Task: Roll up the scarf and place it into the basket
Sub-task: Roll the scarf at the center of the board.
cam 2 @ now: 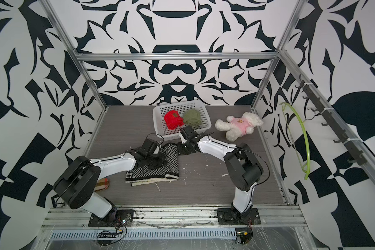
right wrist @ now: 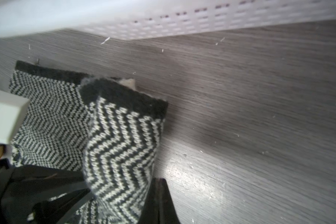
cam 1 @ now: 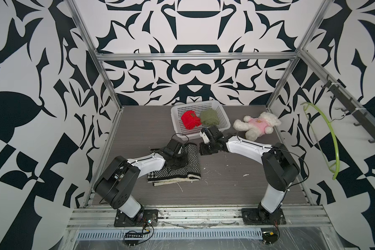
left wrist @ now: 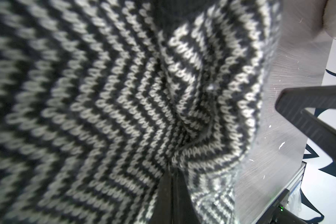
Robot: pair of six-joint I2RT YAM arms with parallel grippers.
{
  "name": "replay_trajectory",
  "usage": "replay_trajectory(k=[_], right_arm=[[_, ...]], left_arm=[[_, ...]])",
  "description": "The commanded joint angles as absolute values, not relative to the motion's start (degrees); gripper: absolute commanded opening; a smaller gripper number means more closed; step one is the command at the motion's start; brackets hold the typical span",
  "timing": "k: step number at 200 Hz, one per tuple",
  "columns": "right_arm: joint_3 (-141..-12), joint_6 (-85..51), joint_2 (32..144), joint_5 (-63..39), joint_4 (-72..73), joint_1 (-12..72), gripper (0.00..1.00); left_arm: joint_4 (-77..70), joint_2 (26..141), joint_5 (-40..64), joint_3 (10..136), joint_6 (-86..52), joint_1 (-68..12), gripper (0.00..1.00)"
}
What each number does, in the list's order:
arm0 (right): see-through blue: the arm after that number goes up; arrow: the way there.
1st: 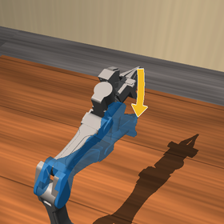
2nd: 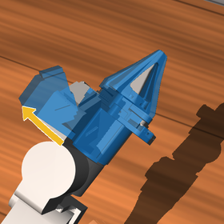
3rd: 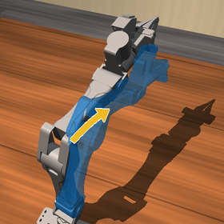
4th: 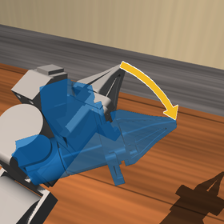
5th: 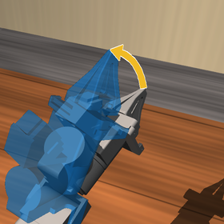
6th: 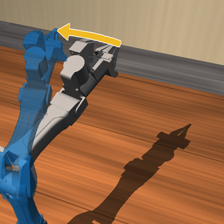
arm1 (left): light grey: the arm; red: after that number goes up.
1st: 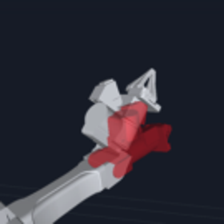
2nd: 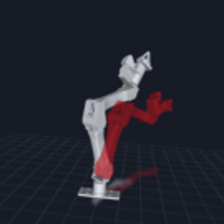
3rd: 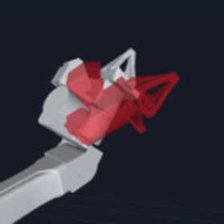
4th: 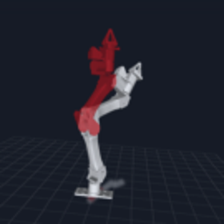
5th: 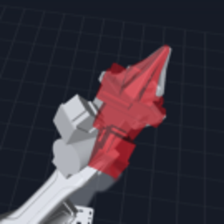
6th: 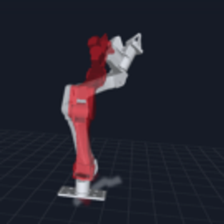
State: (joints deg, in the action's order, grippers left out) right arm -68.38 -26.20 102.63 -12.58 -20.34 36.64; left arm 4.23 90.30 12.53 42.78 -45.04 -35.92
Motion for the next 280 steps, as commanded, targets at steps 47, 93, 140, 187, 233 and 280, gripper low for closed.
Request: replay_trajectory(k=[47,93,140,187,233,280], right_arm=[[-70.6,-26.1,101.1,-11.9,-22.4,40.9,0.0],[-74.0,-27.2,105.8,-13.2,-20.3,43.9,0.0],[-75.6,-27.9,111.0,-11.9,-21.5,44.3,0.0],[-74.1,-29.7,113.5,-9.5,-22.7,44.9,0.0],[-73.0,-30.1,113.0,-9.1,-22.2,46.4,0.0],[-72.5,-30.4,113.2,-9.0,-21.4,46.7,0.0]], left_arm=[[1.0,92.2,14.9,39.2,-43.2,-32.9,0.0],[0.8,90.6,15.3,37.3,-43.9,-32.8,0.0],[0.6,88.4,16.0,34.8,-44.9,-32.9,0.0],[5.2,81.0,15.9,32.8,-45.2,-33.5,0.02],[10.0,75.4,14.7,35.7,-44.7,-33.4,0.26],[7.5,74.5,16.2,38.2,-45.8,-34.6,0.0]])
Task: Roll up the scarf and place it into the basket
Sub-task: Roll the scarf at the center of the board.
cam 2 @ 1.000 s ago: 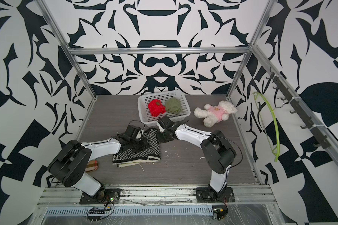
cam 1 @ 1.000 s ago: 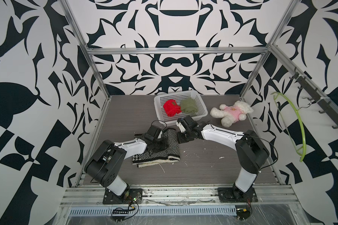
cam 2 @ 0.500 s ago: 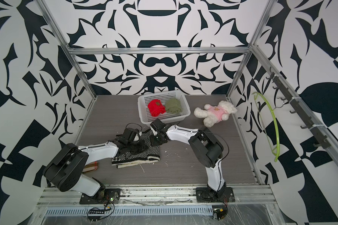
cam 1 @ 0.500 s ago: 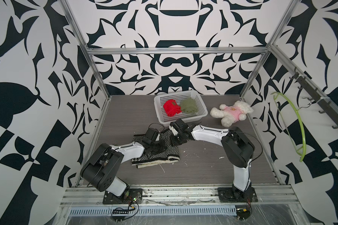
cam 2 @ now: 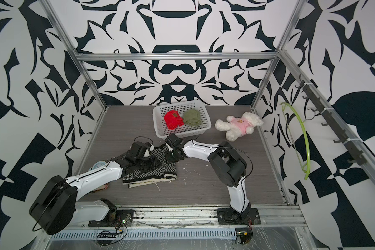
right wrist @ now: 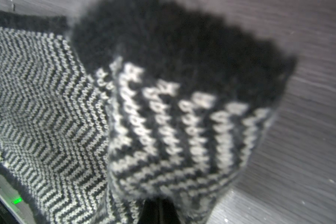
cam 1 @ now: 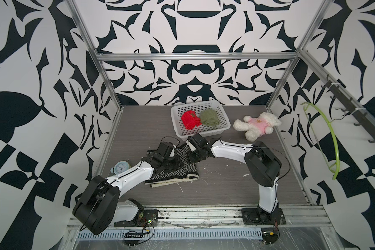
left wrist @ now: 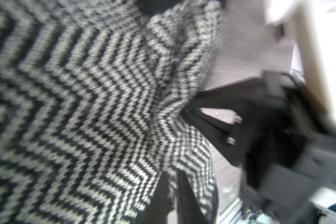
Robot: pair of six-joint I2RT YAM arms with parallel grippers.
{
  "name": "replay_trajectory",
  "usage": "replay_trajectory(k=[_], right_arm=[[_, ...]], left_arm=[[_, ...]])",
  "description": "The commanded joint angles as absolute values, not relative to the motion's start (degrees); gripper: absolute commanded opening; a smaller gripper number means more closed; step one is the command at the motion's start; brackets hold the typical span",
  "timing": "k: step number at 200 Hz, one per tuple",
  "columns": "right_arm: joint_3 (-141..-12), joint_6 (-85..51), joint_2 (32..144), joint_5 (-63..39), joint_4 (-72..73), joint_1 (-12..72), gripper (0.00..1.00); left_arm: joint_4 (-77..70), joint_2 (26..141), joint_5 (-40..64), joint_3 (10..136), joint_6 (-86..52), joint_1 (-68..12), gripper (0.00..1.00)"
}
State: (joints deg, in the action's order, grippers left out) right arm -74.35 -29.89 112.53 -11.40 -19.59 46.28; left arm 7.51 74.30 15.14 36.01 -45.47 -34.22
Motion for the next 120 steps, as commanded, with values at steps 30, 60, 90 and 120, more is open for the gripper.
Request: replay_trajectory(k=[30,60,90,120], right_arm=[[-72.4,-30.5,113.1,-9.2,-21.2,46.7,0.0],[-71.9,-30.5,112.3,-9.2,-21.2,46.7,0.0],[-70.4,-30.7,110.7,-9.2,-21.1,46.8,0.0],[-68.7,-30.8,107.2,-8.1,-21.5,46.8,0.0]], left_arm=[[5.1,78.7,15.7,39.5,-46.0,-34.7,0.0],[3.3,85.5,13.5,41.3,-45.4,-34.6,0.0],[0.6,92.1,12.0,42.1,-46.2,-34.4,0.0],[1.3,94.1,10.5,42.2,-46.2,-34.0,0.0]])
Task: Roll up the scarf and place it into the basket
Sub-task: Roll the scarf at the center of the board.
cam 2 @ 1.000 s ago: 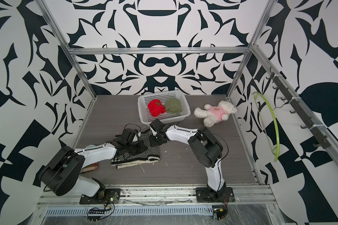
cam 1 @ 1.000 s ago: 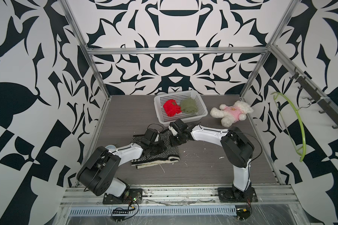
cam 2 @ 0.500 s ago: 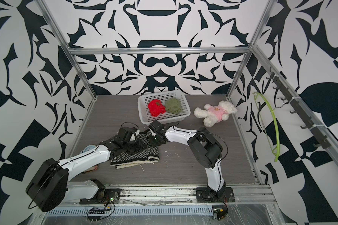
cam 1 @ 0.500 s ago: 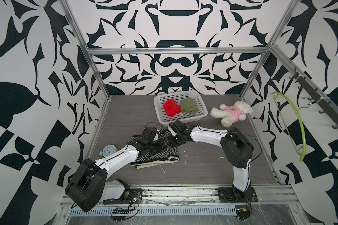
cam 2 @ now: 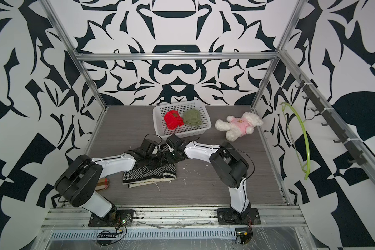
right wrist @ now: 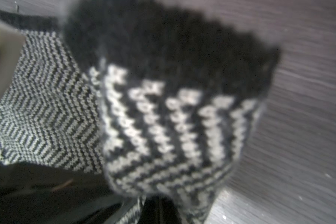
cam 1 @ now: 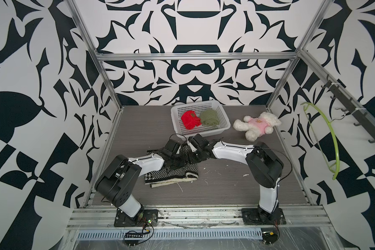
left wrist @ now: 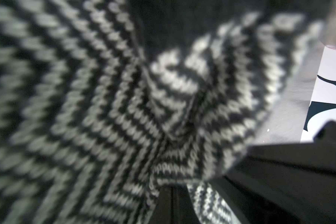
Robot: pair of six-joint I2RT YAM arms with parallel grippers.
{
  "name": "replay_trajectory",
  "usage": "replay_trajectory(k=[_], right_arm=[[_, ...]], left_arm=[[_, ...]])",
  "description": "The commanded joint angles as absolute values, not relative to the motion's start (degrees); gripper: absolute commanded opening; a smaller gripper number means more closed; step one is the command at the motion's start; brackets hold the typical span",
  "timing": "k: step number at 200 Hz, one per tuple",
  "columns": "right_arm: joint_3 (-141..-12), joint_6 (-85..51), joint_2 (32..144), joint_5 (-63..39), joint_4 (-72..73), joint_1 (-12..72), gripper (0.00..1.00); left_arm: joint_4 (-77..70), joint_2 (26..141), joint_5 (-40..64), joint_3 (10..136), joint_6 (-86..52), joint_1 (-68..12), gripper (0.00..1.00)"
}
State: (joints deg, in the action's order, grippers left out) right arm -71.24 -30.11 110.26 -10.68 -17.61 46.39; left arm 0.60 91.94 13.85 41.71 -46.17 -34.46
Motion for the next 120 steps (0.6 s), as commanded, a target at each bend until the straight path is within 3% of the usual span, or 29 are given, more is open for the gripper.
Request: replay_trajectory(k=[1,67,120], right_arm=[[-68.6,-30.8,107.0,-8.0,-21.6,46.8,0.0],[-65.2,-31.1,103.7,-1.9,-24.6,45.7,0.0],[-66.5,-29.7,108.1,-7.9,-19.8,45.1,0.0]], left_arm=[[1.4,94.1,10.5,42.2,-46.2,-34.0,0.0],[3.5,87.4,8.2,37.4,-45.8,-33.1,0.0],[2.6,85.5,7.4,33.8,-46.2,-32.2,0.0]])
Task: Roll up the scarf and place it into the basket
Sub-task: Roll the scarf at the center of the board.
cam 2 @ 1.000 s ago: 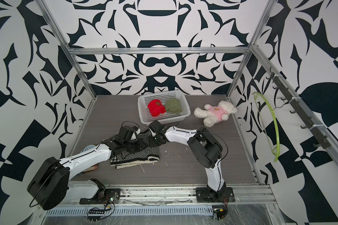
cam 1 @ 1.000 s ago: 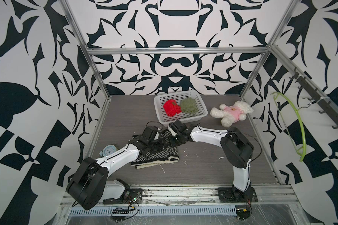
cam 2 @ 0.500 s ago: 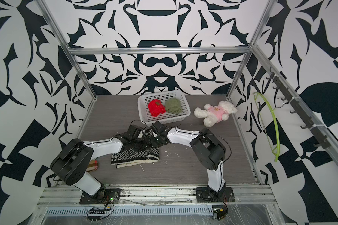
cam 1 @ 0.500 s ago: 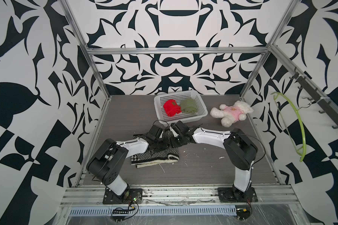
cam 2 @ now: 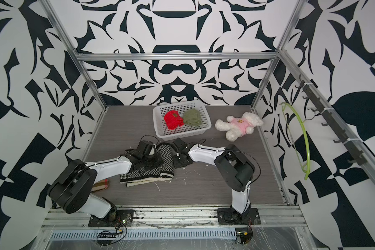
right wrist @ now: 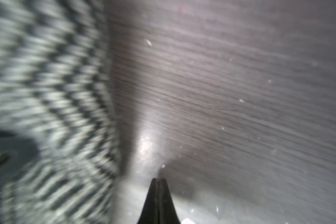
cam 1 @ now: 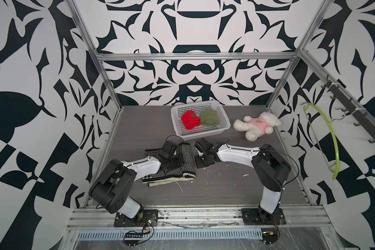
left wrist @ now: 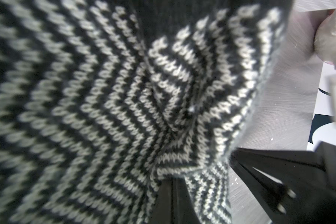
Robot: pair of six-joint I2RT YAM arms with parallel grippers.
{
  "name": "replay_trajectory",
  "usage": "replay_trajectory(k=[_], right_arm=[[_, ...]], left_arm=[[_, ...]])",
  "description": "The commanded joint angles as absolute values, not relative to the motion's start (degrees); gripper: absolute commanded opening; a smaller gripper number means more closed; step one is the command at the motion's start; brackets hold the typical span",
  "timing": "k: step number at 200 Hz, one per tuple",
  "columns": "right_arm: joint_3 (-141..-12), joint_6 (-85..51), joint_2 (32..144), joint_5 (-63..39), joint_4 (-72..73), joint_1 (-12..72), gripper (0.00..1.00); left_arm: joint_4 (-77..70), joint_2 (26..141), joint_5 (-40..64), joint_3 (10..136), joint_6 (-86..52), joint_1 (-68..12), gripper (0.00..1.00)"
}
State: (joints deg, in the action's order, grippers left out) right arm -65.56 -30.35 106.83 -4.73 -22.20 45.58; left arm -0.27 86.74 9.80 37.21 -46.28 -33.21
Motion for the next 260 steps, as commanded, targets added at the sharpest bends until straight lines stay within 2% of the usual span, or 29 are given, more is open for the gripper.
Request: replay_trajectory(k=[1,40,62,83,105,125,148,187,219,260], right_arm=[[-66.4,-29.8,108.2,-8.3,-19.5,45.0,0.0],[-64.6,-32.5,112.0,-24.4,-8.9,44.6,0.04],[-64.2,-34.0,114.1,-29.6,-5.0,45.2,0.08],[-62.6,-36.1,115.4,-31.2,-1.3,45.3,0.11],[-57.9,-41.1,115.0,-33.4,8.4,45.1,0.28],[-55.1,-45.4,115.7,-34.9,15.7,45.1,0.35],[-52.5,-49.9,117.2,-36.4,24.6,45.0,0.39],[-52.7,-52.0,120.4,-38.8,30.1,45.0,0.4],[-51.6,-57.5,123.7,-41.7,42.4,45.1,0.42],[-51.0,-63.3,126.5,-45.0,56.1,45.5,0.49]], left_arm=[[2.5,85.4,7.3,33.7,-46.2,-32.1,0.0],[1.0,84.6,8.0,31.5,-46.0,-31.0,0.0],[-1.4,85.2,8.9,30.1,-46.1,-30.6,0.0],[-2.9,86.0,9.8,29.4,-46.1,-30.3,0.0],[-4.3,86.4,10.5,28.5,-46.3,-30.3,0.0],[-4.7,86.3,10.6,28.2,-46.2,-30.2,0.0],[-5.0,86.3,10.9,28.3,-46.0,-30.2,0.0],[-5.4,86.8,11.4,28.3,-46.0,-30.2,0.0],[-5.7,86.7,11.8,28.1,-46.1,-30.2,0.0],[-5.8,86.8,12.0,28.1,-45.8,-30.2,0.0]])
